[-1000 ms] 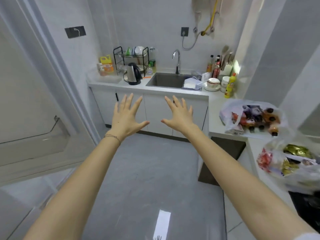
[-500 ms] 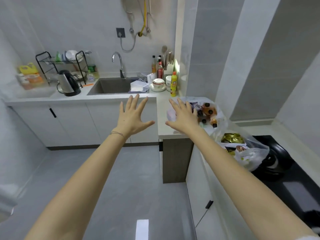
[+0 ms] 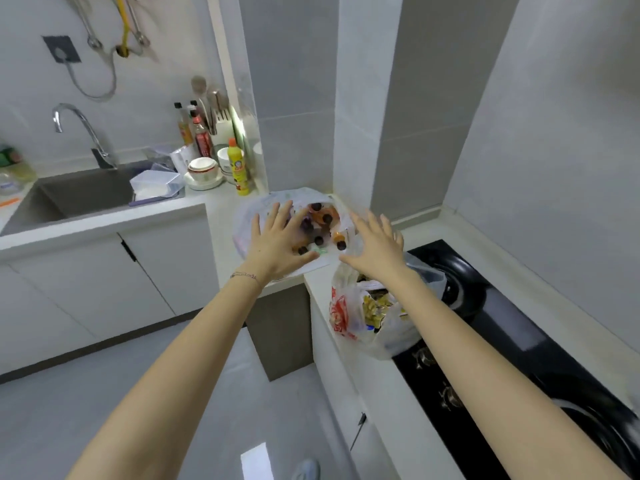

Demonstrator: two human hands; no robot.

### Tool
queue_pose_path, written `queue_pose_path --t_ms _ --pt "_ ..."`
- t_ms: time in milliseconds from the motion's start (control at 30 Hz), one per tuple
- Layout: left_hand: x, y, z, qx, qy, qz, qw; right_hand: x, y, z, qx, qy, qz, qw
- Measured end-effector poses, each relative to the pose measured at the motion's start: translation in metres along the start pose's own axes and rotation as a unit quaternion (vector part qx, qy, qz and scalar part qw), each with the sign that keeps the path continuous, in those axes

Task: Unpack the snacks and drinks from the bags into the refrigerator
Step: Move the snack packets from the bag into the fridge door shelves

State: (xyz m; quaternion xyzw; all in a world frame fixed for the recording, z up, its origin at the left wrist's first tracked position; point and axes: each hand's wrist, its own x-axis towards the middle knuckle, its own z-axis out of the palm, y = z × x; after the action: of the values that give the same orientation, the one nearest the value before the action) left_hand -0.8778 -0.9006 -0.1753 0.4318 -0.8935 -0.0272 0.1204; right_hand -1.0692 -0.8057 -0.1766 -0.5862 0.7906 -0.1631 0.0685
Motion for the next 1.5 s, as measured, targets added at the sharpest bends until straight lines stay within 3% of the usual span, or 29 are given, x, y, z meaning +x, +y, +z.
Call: queue_pose_path --t_ms 367,800,1333,1500 --pt "0.109 0.026 0.083 -0.033 -0.092 0.164 0.982 0.036 0.083 0.035 0.003 -0.015 0.148 0.989" --pt "0.137 0.063 0.166 -0.073 -0.153 0.281 0.945 0.022 0.127 0.09 0.016 -0.055 0.255 0.965" --pt "0.145 0.09 0.225 -0.013 -0.241 0.248 0.938 0.022 0.154 0.118 0.02 -0.091 0.275 0.957" --pt "0.142 0.089 0.233 -0.001 -0.235 0.23 0.944 0.022 0.157 0.123 0.026 -0.093 0.281 0.955"
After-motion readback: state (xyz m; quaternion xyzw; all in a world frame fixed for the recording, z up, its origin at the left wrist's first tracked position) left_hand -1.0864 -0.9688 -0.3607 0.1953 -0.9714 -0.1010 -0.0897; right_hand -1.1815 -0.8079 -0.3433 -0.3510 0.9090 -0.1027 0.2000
